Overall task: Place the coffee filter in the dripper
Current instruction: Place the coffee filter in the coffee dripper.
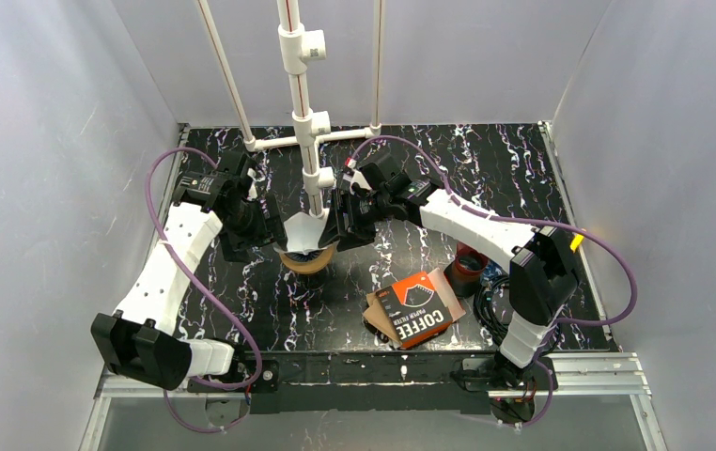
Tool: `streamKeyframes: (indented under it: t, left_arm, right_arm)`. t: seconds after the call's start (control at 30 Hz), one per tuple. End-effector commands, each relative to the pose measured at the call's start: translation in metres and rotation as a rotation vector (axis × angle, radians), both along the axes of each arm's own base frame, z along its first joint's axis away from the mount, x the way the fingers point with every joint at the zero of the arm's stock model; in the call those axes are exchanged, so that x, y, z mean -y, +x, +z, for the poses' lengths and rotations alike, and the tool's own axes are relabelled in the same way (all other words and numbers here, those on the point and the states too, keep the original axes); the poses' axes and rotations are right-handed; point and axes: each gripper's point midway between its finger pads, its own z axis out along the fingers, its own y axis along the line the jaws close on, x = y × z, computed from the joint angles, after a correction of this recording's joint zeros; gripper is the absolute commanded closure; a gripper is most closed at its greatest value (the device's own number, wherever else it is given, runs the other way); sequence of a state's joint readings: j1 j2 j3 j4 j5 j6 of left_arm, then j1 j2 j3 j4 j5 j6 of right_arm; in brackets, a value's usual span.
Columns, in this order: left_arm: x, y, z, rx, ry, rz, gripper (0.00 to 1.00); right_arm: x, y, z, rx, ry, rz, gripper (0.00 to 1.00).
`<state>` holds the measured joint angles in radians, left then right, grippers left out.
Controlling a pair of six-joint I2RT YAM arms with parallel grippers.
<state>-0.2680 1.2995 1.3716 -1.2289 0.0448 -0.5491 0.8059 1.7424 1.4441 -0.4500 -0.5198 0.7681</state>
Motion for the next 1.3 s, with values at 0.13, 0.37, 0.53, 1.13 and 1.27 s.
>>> streamKeyframes:
  t: [0.13, 0.37, 0.53, 1.13, 1.27]
  left_arm:
    - [0.0, -0.005, 0.013, 0.044, -0.031, -0.032, 0.16]
    - [0.016, 0.002, 0.027, 0.098, -0.128, -0.054, 0.12]
    - [0.017, 0.005, 0.033, 0.115, -0.139, -0.05, 0.11]
    - [0.01, 0.011, 0.029, 0.107, -0.209, 0.023, 0.21]
    - [0.008, 0.01, 0.024, 0.09, -0.208, 0.029, 0.23]
  right_arm:
    - [-0.012, 0.005, 0.035, 0.08, 0.111, 0.029, 0.24]
    - [-0.02, 0.006, 0.054, 0.092, 0.21, 0.023, 0.21]
    - [-0.021, 0.005, 0.059, 0.094, 0.236, 0.023, 0.22]
    - [-0.018, 0.009, 0.054, 0.066, 0.245, 0.001, 0.37]
    - [-0.018, 0.009, 0.048, 0.051, 0.235, -0.001, 0.43]
